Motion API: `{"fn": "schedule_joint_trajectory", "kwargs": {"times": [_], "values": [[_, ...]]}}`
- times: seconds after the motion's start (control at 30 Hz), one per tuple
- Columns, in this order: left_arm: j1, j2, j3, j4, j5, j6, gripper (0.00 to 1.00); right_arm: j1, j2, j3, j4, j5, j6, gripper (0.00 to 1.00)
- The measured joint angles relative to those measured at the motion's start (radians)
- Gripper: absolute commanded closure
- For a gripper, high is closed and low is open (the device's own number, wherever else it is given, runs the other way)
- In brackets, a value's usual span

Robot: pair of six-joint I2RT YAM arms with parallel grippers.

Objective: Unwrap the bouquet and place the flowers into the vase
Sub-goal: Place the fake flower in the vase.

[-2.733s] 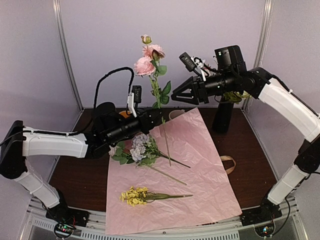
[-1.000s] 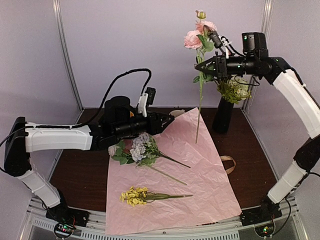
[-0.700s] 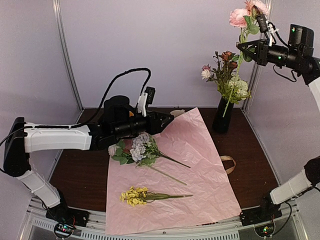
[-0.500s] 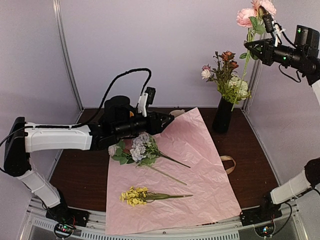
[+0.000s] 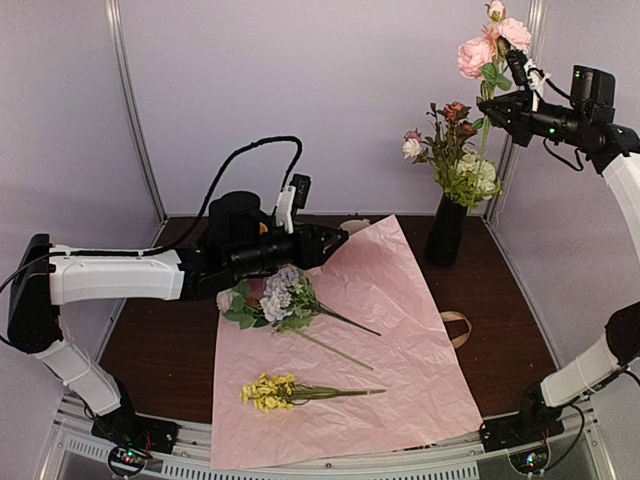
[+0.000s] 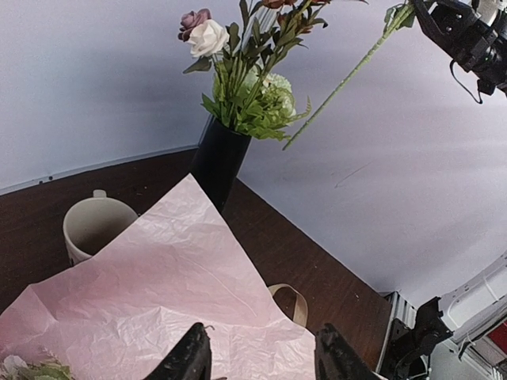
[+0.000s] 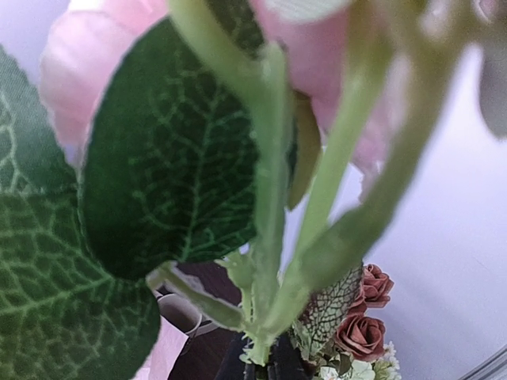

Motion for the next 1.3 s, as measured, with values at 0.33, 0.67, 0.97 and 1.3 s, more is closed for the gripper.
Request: {"fn": "schedule_joint_trajectory", "kwargs": {"times": [0.33,0.67,0.97,1.3], "values": [[0.0,0.0,0.0,-0.028,-0.004,-0.015,0.53,-0.004,0.075,0.0,0.092,-0.046,-0.043,1.0],[0.0,0.0,0.031,-0.06,-0.012,-0.023,0.53,-0.007,0.146,0.002,0.16,-0.053,-0.045,1.0],[0.0,0.015,0.06,-0.082,-0.013,-0.027,0.53,-0.008,0.151,0.079,0.12,-0.098,-0.08,1.0],[0.0,0.04,0.078,-0.085,0.005,-0.038,0.53,-0.008,0.132,0.041,0.093,-0.103,-0.153,1.0]]}}
